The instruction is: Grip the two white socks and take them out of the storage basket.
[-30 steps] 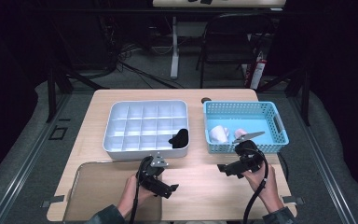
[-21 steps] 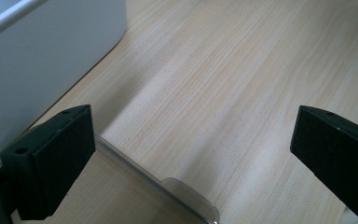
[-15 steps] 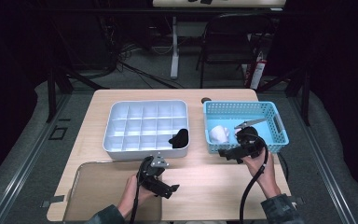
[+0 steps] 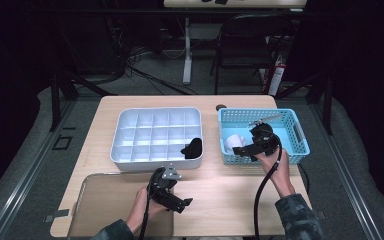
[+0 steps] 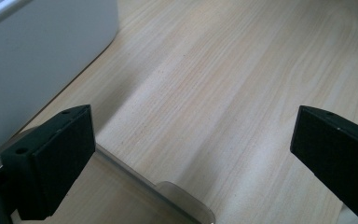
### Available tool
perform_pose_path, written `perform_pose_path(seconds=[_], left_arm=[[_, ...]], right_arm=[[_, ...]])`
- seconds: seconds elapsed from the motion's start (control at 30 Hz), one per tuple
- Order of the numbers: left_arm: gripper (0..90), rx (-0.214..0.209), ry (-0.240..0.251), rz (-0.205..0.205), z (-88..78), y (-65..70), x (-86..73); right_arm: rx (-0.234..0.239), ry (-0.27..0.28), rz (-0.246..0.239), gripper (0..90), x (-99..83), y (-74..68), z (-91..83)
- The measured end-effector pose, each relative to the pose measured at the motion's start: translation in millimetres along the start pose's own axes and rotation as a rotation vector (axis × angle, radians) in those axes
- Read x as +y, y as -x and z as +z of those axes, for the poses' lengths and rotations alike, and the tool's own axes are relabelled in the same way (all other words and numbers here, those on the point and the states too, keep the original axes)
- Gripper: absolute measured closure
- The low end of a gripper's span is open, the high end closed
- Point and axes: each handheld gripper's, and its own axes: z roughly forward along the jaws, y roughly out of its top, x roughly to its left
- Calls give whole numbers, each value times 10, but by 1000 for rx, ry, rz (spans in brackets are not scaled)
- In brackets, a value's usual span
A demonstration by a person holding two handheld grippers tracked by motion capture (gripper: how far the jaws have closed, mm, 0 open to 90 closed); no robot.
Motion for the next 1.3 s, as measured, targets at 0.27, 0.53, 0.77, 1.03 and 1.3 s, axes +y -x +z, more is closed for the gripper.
perform_pose_path(seconds=[0.27, 0.53, 0.77, 1.03, 1.3], left_arm=[[1, -9, -2, 0, 9, 2, -2], [1, -7, 0, 1, 1, 8, -3], [1, -9, -5, 4, 9, 14, -3], [1, -14, -6, 6, 14, 13, -6], [1, -12, -15, 7, 17, 11, -7]], right_arm=[[-16, -33, 31, 102, 114, 95, 154], [-17, -98, 92, 149, 166, 147, 365], [-21, -115, 119, 187, 164, 168, 447], [-15, -125, 163, 280, 139, 173, 517], [-46, -190, 177, 399, 155, 166, 602]])
